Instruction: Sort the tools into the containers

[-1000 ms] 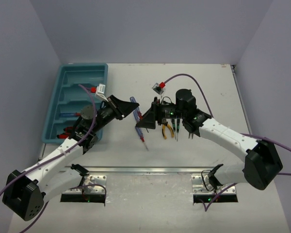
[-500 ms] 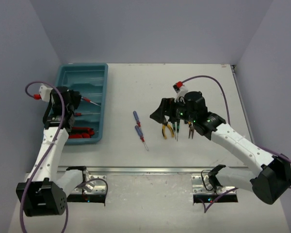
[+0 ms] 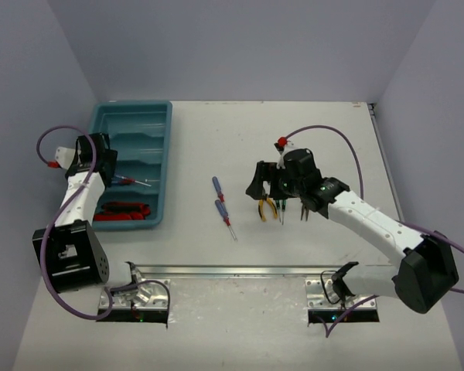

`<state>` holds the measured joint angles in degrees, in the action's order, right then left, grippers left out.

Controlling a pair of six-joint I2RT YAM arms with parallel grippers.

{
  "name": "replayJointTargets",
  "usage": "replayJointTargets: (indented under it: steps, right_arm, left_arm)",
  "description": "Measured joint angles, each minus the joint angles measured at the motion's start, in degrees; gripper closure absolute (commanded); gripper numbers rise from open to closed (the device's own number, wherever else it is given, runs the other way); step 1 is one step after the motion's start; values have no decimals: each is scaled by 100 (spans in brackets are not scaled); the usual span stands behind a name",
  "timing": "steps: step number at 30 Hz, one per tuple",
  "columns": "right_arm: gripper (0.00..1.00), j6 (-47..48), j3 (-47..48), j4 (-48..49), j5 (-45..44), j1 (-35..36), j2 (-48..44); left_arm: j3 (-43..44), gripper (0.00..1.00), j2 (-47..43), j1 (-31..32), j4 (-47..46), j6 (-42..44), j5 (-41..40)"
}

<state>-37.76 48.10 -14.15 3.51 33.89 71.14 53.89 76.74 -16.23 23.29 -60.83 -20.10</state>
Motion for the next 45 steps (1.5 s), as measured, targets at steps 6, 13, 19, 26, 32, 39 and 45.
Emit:
replayJointTargets:
  steps: [6, 13, 19, 26, 32, 39, 45]
  right_arm:
    - [32, -110, 563, -237, 157, 9, 1228]
    - [54, 51, 1897, -753, -67, 597, 2758]
    - [55, 197, 3215, -1152, -593, 954, 3975]
    - [55, 360, 4357, -1679, -973, 977, 5164]
    - [61, 434, 4941, -1915, -1039, 979, 5716]
    - [81, 495, 5128, -2074, -1186, 981, 5956]
    - [99, 490, 5073, -2069, -1570, 1015, 5919]
  left_arm:
    - [0, 0, -311, -4, -22, -130, 62]
    - [-158, 0, -1402, -11, -180, 212, 537]
    - [-694, 0, -2807, -11, -525, 1198, 1559]
    - [-1144, 0, -3400, -11, -128, 2285, 2294]
    - [-1284, 0, -3474, -11, 8, 2710, 2485]
    - [-1444, 0, -3366, -11, 9, 2846, 2807]
    - [-1641, 0, -3326, 19, -234, 2823, 3402]
